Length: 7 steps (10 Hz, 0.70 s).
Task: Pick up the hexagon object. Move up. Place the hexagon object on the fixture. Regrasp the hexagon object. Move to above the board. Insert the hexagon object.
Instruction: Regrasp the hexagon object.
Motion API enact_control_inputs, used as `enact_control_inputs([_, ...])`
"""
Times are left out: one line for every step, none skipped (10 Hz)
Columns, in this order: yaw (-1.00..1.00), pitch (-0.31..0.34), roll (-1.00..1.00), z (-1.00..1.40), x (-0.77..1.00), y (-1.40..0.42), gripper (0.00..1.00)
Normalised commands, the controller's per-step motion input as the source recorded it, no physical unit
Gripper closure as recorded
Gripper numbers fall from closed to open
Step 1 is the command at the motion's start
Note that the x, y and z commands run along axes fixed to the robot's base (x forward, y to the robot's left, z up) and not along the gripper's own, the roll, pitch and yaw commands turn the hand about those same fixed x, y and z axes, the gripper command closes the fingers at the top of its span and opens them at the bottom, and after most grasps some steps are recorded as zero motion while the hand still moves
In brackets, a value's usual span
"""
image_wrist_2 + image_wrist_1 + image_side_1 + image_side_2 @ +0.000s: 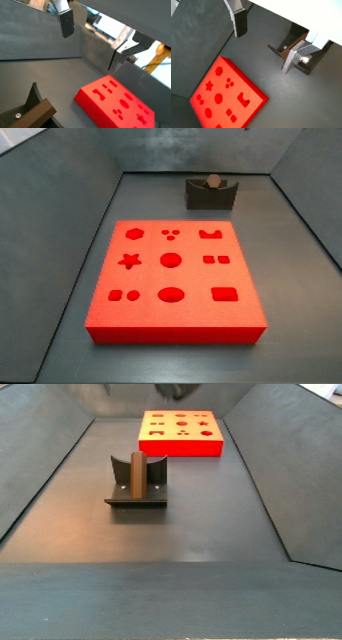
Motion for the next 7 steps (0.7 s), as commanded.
enact_control_inputs([0.02,0.049,1.0,0.05,-0.05,-0.09,0.0])
enact_control_inputs([0.02,0.049,1.0,0.03,-0.03,-0.05,0.0])
enact_control_inputs([0.02,0.048,1.0,0.02,-0.02,-0.05,0.0])
enact_control_inputs([0.02,0.042,1.0,0.02,-0.03,-0.03,0.0])
enact_control_inputs([0.02,0.037,1.0,0.01,-0.04,-0.03,0.0])
enact_control_inputs([0.02,0.032,1.0,0.01,-0.04,-0.03,0.0])
enact_control_inputs([0.02,0.028,1.0,0.01,-0.04,-0.03,0.0])
